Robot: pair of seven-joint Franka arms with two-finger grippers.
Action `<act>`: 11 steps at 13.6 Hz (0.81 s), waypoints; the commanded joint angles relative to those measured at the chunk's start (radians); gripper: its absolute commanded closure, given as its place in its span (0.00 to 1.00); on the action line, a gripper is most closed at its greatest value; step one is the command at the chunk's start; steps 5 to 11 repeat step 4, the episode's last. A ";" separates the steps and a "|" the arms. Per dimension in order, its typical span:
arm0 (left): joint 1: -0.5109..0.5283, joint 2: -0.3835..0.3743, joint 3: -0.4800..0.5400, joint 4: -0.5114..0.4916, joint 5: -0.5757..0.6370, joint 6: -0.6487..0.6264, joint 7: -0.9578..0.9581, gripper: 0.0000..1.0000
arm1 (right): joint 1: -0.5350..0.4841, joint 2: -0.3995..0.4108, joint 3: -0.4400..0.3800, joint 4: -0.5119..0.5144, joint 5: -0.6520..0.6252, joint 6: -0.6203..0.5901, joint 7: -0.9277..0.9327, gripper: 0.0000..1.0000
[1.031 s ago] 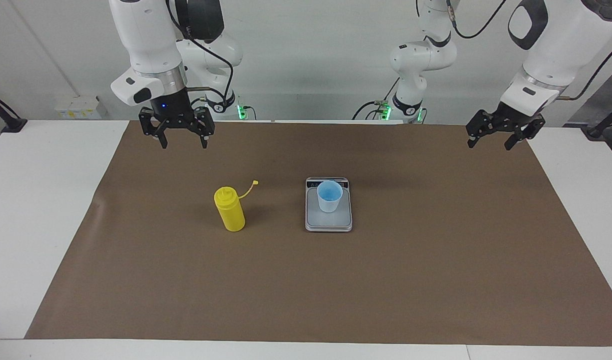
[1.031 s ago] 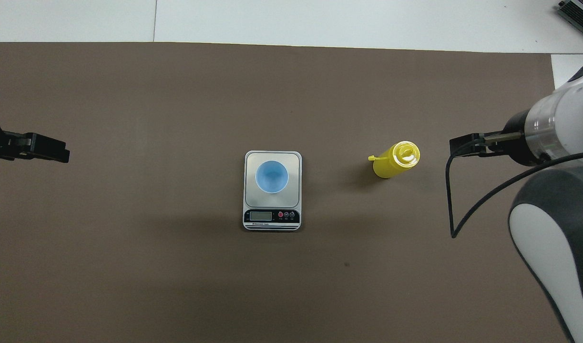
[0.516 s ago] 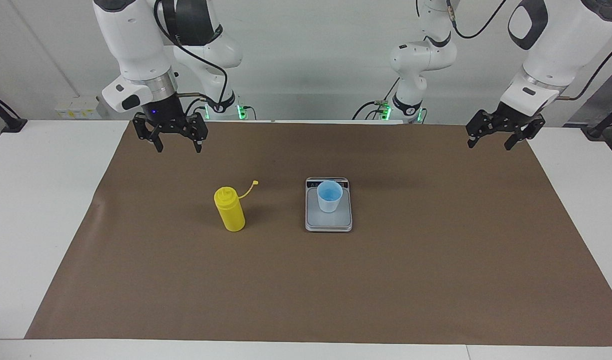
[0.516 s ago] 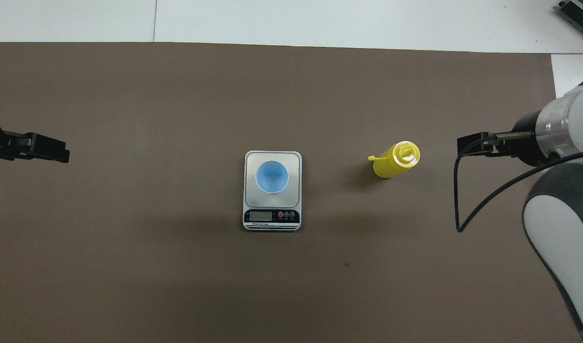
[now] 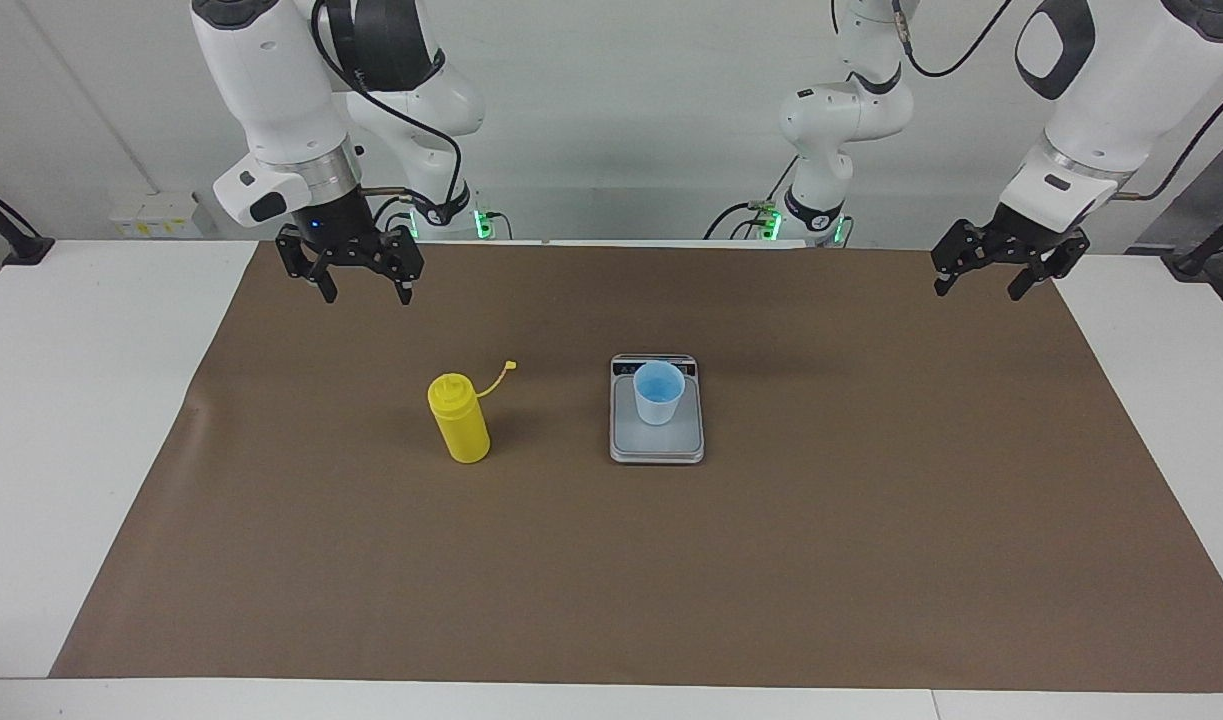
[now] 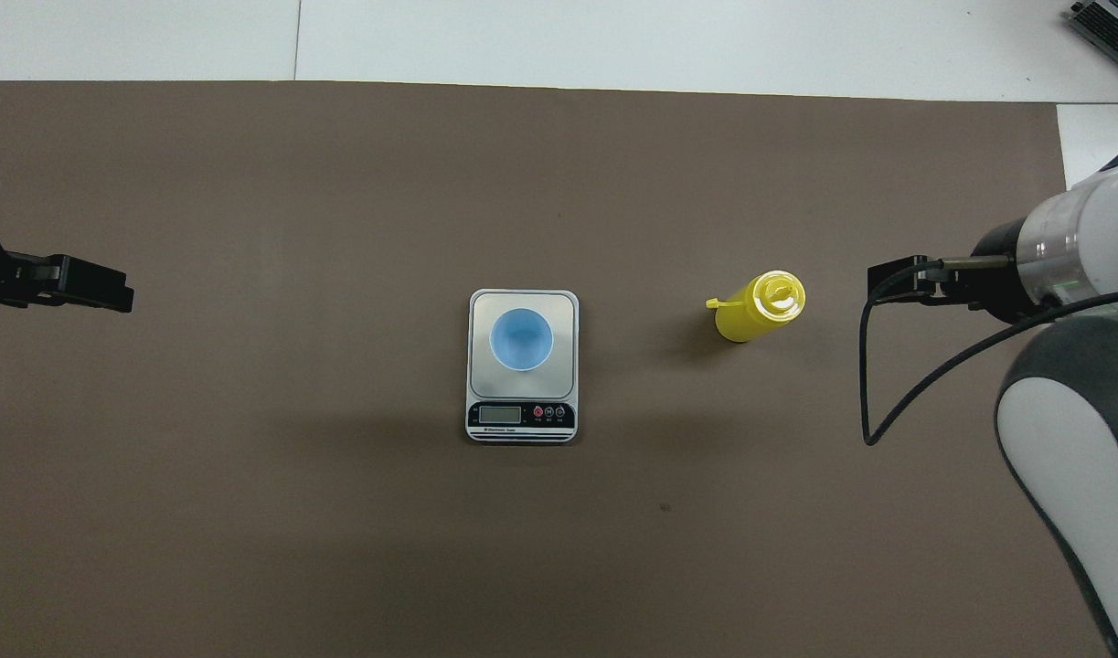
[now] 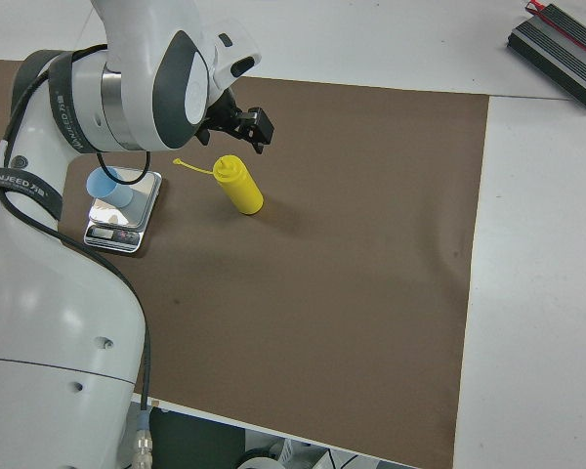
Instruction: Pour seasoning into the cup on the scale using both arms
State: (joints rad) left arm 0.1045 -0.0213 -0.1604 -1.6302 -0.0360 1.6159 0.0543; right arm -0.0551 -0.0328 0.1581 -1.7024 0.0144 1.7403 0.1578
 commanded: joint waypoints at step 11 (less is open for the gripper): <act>0.014 -0.032 -0.002 -0.029 -0.010 -0.023 0.013 0.00 | -0.005 -0.035 0.005 -0.034 0.002 -0.019 0.005 0.00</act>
